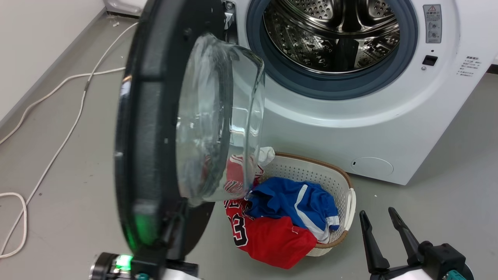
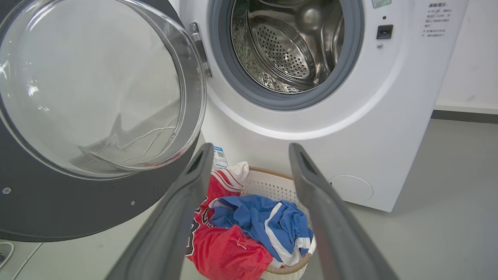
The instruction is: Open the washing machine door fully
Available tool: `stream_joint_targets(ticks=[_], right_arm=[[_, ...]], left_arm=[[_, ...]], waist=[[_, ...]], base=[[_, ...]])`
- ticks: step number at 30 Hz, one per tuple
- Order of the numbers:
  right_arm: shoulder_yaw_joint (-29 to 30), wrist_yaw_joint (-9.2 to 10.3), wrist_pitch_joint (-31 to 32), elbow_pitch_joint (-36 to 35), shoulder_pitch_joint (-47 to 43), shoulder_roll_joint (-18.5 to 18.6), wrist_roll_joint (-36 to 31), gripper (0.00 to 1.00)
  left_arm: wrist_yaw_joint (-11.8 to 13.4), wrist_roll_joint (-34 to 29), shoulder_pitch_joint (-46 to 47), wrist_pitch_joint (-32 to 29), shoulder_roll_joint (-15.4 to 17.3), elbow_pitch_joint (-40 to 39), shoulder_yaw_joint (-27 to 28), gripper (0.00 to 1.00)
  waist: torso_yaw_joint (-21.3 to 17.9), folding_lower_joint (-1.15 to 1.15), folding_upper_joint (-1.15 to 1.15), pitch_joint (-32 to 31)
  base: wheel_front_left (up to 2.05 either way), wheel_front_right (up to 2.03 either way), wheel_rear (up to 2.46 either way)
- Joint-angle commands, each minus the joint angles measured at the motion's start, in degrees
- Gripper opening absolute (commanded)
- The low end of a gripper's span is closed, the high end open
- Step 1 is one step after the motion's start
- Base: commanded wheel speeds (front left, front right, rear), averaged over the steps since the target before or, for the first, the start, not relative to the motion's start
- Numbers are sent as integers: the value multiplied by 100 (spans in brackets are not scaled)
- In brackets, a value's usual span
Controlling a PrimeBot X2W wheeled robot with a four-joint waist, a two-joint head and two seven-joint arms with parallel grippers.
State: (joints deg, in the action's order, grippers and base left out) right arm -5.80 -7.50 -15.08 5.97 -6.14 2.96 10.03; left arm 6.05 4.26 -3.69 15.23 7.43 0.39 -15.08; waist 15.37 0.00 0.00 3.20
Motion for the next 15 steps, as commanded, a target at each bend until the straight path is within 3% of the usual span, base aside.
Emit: stream_joint_targets(ticks=[1,10,15], right_arm=[[8,1,-12,-14,18,-16,-22,100],[32,1,-12,-39,163,-16,-102,100],[99,1,-12,-72,242,-16,-182,100]], left_arm=[[67,79,-64,-15,58,-5,185,0],[198,367,21,-2,164,-102,1373,0],[286,440,114,-3,69,-67,1860,0]], waist=[[3,0,0,28],[-34,0,0,260],[-45,0,0,451]], base=[[0,0,0],[0,0,0],[0,0,0]])
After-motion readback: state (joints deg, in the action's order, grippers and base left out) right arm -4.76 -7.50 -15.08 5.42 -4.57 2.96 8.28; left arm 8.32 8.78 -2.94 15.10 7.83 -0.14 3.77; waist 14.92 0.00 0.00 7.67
